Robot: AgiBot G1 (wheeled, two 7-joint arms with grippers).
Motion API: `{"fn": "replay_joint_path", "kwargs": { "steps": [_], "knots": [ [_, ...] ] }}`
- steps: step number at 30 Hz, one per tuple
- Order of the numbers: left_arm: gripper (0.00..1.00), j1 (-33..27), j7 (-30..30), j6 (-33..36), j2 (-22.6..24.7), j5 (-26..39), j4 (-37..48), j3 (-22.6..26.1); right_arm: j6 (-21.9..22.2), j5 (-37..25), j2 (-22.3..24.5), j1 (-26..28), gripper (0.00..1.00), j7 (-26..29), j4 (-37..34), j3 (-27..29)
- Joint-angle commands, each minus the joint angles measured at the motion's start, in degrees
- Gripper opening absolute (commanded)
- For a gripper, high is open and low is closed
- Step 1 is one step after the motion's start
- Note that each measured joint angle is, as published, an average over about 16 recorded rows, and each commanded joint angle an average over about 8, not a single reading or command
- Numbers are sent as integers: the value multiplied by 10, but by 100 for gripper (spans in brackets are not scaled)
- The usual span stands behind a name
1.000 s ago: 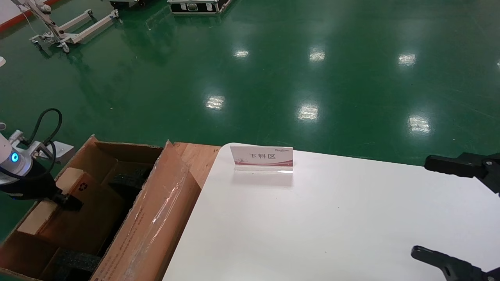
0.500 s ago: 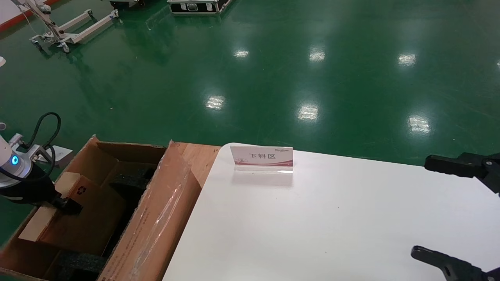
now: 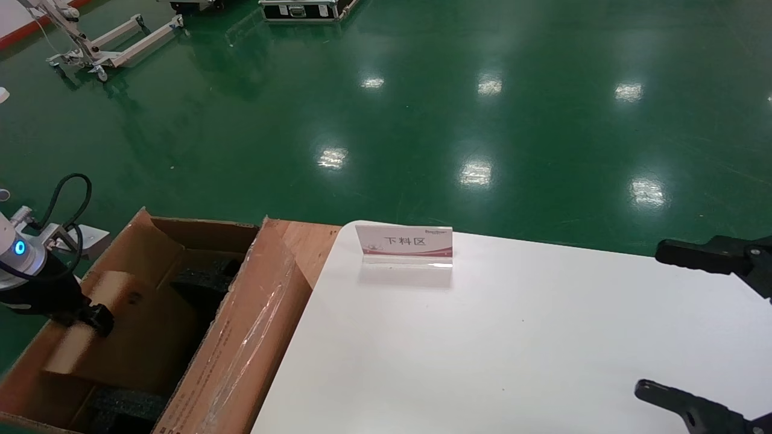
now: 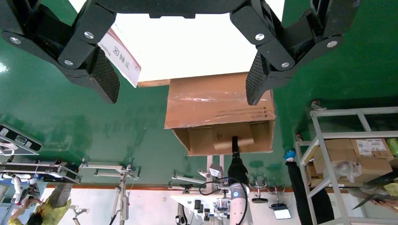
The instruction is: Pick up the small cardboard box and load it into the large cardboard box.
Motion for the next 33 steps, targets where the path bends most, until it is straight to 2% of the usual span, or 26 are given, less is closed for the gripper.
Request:
{"fn": "replay_joint_path", "kwargs": {
  "steps": [1,13,19,26,33],
  "knots": [
    [100,0,0,0,0,0,0,0,0,0,0,0,100,0,0,0],
    [100,-26,27,-6,-6,-3,-28,-12,0,0,0,0,100,0,0,0],
    [100,-74,59,-22,-27,-7,-76,-33,0,0,0,0,100,0,0,0],
    [100,-150,99,-58,-75,-5,-169,-70,0,0,0,0,100,0,0,-1],
    [100,-205,103,-83,-116,14,-257,-95,0,0,0,0,100,0,-1,-1]
  ]
}}
